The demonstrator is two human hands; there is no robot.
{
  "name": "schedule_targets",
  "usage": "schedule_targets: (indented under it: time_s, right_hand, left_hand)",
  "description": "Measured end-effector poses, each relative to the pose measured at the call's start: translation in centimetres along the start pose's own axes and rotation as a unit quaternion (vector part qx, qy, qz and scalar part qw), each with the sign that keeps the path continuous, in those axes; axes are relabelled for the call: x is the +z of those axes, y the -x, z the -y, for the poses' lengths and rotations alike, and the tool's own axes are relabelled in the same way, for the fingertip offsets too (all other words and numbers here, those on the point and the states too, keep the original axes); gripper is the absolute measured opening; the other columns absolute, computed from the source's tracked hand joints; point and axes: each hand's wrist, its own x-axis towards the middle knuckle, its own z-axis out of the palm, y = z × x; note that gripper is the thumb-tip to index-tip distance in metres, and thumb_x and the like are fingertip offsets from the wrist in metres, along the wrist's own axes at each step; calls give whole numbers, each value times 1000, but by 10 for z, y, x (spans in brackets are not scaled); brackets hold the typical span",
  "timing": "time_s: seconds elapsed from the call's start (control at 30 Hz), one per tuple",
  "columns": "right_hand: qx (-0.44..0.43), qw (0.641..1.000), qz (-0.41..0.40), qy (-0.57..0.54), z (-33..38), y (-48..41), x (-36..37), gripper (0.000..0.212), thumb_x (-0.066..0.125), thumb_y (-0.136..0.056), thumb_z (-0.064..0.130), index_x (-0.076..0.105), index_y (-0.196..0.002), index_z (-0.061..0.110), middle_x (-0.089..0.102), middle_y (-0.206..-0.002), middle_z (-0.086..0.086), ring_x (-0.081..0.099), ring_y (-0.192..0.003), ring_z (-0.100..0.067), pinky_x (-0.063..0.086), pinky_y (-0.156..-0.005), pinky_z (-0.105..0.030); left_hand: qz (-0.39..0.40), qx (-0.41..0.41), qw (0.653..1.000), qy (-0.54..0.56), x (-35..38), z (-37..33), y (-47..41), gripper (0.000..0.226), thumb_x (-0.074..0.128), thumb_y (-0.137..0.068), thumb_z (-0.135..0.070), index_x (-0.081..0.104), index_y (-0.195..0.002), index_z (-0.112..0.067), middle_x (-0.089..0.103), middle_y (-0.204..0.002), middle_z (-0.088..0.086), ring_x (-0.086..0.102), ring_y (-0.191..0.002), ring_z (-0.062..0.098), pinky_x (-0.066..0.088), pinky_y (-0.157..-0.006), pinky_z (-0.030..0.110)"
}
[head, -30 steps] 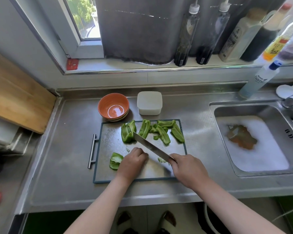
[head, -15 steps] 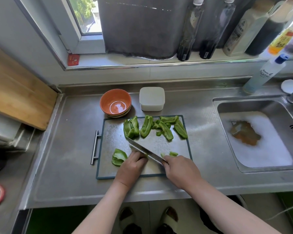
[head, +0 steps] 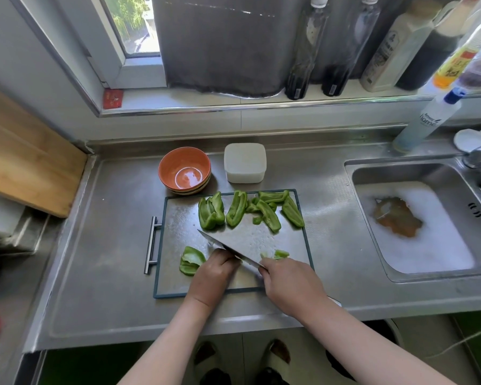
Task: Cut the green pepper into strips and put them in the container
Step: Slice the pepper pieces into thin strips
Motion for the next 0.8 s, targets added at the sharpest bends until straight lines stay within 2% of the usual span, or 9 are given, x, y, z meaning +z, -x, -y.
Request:
schedule_targets:
  time_s: [0.23, 0.43, 0.57, 0.7, 0.8]
  right_hand:
    - [5, 1000, 19, -8, 0, -5, -1, 28, 35, -104, 32, 60, -100, 21, 68, -94, -7, 62, -86, -34, 39, -65, -37]
    - [10, 999, 41, -17, 3, -13, 5, 24, 35, -103, 28, 57, -95, 21, 66, -91, -8, 61, -83, -33, 39, -63, -38]
    - [6, 999, 46, -18, -1, -14, 9, 24, 35, -103, 30, 55, -93, 22, 65, -88, -6, 60, -80, -31, 37, -61, -38]
    - [-6, 998, 56, -19, -3, -19, 9, 25, 34, -105, 30, 55, -95, 19, 66, -87, -8, 60, -79, -32, 39, -62, -39]
    - [3, 997, 60, -40, -1, -31, 8, 27, 35, -105, 34, 53, -91, 21, 65, -87, -8, 52, -74, -29, 38, -62, -38]
  left_hand:
    - [5, -5, 1000, 17, 1, 2, -3, 13, 77, -79, -2, 73, -91, -7, 67, -94, 10, 60, -88, 24, 52, -72, 29]
    - [8, -7, 1000, 20, 2, 3, 0, 11, 77, -81, -2, 73, -91, -5, 66, -92, 10, 62, -84, 25, 54, -71, 34]
    - [-9, -6, 999, 32, 1, 1, -1, 16, 80, -78, 1, 71, -90, -6, 66, -89, 10, 62, -80, 25, 54, -68, 33]
    - [-25, -4, 999, 27, -1, -2, -2, 11, 77, -81, -2, 69, -87, -7, 64, -84, 9, 58, -78, 24, 51, -69, 31]
    - [-19, -1, 1000, 18, -2, -2, -2, 7, 75, -82, -3, 71, -84, -8, 63, -83, 7, 57, -78, 22, 50, -67, 29]
